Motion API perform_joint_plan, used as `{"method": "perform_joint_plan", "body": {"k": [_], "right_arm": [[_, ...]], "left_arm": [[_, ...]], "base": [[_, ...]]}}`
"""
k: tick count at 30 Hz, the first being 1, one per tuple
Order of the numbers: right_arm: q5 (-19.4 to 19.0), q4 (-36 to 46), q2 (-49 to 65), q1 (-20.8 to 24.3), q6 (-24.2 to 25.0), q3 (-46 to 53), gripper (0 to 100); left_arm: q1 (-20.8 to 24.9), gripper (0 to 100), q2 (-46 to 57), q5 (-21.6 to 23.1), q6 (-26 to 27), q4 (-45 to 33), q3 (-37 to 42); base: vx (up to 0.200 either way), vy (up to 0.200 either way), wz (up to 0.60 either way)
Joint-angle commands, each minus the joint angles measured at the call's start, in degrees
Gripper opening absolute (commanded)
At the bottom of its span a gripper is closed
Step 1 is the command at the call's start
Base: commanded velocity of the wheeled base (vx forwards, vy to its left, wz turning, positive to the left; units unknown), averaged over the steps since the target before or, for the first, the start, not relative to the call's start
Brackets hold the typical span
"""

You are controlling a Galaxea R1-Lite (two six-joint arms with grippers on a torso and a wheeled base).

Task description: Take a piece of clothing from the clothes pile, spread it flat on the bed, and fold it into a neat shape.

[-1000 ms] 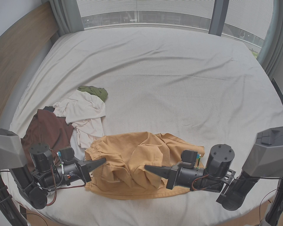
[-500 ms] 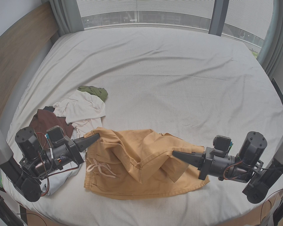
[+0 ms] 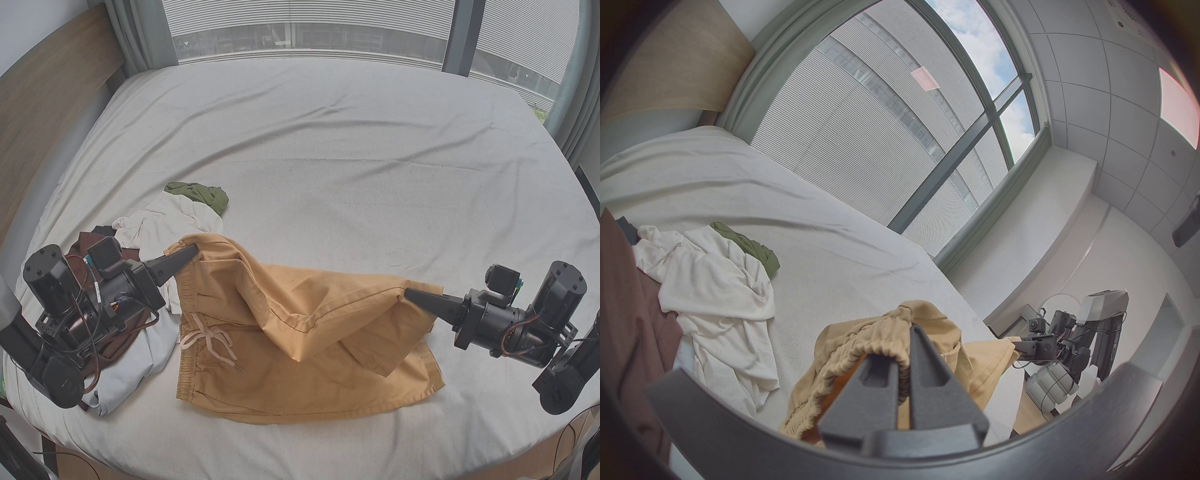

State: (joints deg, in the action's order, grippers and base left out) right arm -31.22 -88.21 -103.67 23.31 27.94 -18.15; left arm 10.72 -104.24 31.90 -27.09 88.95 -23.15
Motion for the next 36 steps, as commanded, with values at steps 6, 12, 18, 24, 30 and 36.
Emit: {"method": "perform_joint_plan", "body": {"k": [6,12,18,24,30,36], "right_arm": [[0.02,-0.03,0.84,-4.59,1.33,-3.47,0],[0.02,-0.03,0.92,-8.28,3.08,-5.84,0],[0.02,-0.03,0.57,-9.86,3.61,-7.07,0],[-0.07,-0.03,0.66,-12.50,4.75,-8.65,0],[-0.07,-0.03,0.57,-13.90,5.46,-9.27,0],[0.11,-0.03,0.40,-14.52,5.46,-9.97,0]], "left_arm": [[-2.45,0,0.88,0.27,0.02,0.08,0.21],[-3.68,0,0.44,0.53,-0.07,-0.01,0.30],[-3.77,0,0.44,0.53,-0.07,-0.01,0.30],[-4.30,0,0.36,0.62,-0.07,-0.01,0.12],[-4.21,0,0.36,0.62,0.02,-0.01,1.00],[-4.12,0,0.44,1.23,0.11,-0.01,1.79]], "base": [[0.000,0.000,0.00],[0.000,0.000,0.00],[0.000,0.000,0.00],[0.000,0.000,0.00],[0.000,0.000,0.00],[0.000,0.000,0.00]]}}
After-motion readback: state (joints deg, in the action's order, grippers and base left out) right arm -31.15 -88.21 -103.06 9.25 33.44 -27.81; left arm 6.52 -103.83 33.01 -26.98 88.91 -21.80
